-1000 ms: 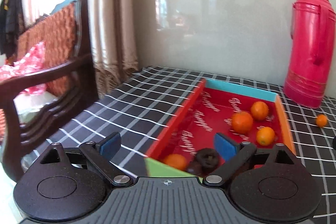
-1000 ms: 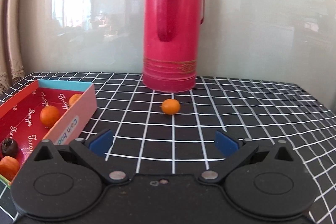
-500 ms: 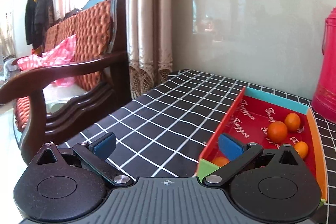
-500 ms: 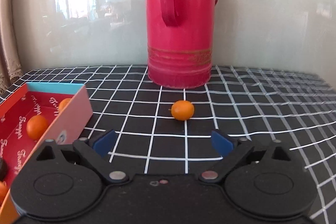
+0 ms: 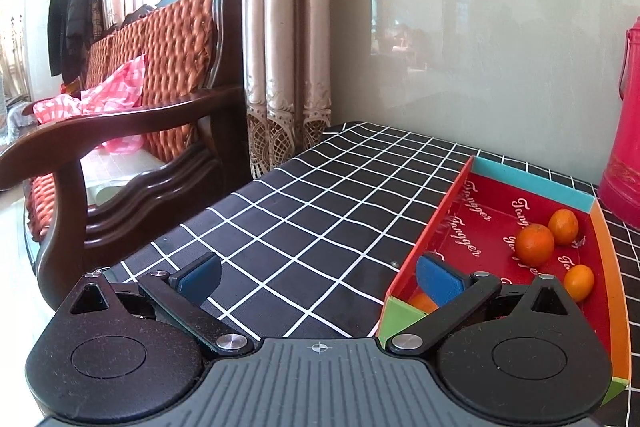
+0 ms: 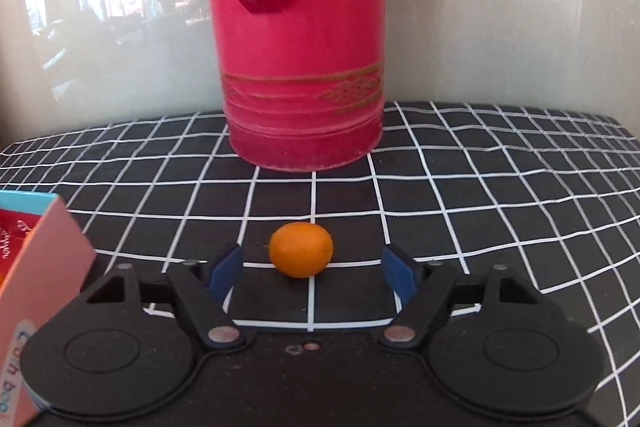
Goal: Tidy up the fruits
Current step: 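Reach the right tool to the last tangerine and close on it, then carry the tangerine with the right tool into the box and open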
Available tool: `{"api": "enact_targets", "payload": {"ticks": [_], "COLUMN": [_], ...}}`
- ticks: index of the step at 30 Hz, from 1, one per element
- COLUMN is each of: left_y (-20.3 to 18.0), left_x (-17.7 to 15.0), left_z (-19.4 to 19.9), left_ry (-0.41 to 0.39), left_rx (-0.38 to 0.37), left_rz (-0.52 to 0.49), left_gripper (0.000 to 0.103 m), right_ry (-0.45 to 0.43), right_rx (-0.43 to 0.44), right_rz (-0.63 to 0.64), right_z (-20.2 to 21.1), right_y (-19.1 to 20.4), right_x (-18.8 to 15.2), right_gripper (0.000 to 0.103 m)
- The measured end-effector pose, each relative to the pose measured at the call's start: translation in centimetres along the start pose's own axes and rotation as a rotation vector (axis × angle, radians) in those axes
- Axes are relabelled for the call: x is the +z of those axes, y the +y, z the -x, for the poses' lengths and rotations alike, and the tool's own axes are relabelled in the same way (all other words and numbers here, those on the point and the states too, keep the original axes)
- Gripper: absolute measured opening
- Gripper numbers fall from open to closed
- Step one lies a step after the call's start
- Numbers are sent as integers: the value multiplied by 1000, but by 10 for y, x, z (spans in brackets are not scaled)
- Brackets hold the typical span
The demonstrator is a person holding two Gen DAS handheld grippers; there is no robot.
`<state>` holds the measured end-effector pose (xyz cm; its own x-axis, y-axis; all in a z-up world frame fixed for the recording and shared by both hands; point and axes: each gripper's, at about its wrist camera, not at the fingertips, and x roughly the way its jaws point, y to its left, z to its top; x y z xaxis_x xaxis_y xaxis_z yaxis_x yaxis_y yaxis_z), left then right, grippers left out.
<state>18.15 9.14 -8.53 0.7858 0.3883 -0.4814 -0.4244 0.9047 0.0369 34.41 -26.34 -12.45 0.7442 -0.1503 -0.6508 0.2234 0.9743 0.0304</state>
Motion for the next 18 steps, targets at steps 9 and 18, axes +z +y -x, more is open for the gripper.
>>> {"api": "enact_targets", "payload": {"ticks": [9,18], "left_y": [0,11], "left_x": [2,4], "left_z": [-3,-6], "left_ry": [14,25], "left_rx": [-1,14], "left_rz": [9,44], "left_gripper": [103,103], "right_ry": [-34,-117], "right_rx": [2,237], "right_rz": [91,116], "right_z": [3,64], "right_y": [11,39], "right_x": [-4,-11], "right_gripper": [28,28]}}
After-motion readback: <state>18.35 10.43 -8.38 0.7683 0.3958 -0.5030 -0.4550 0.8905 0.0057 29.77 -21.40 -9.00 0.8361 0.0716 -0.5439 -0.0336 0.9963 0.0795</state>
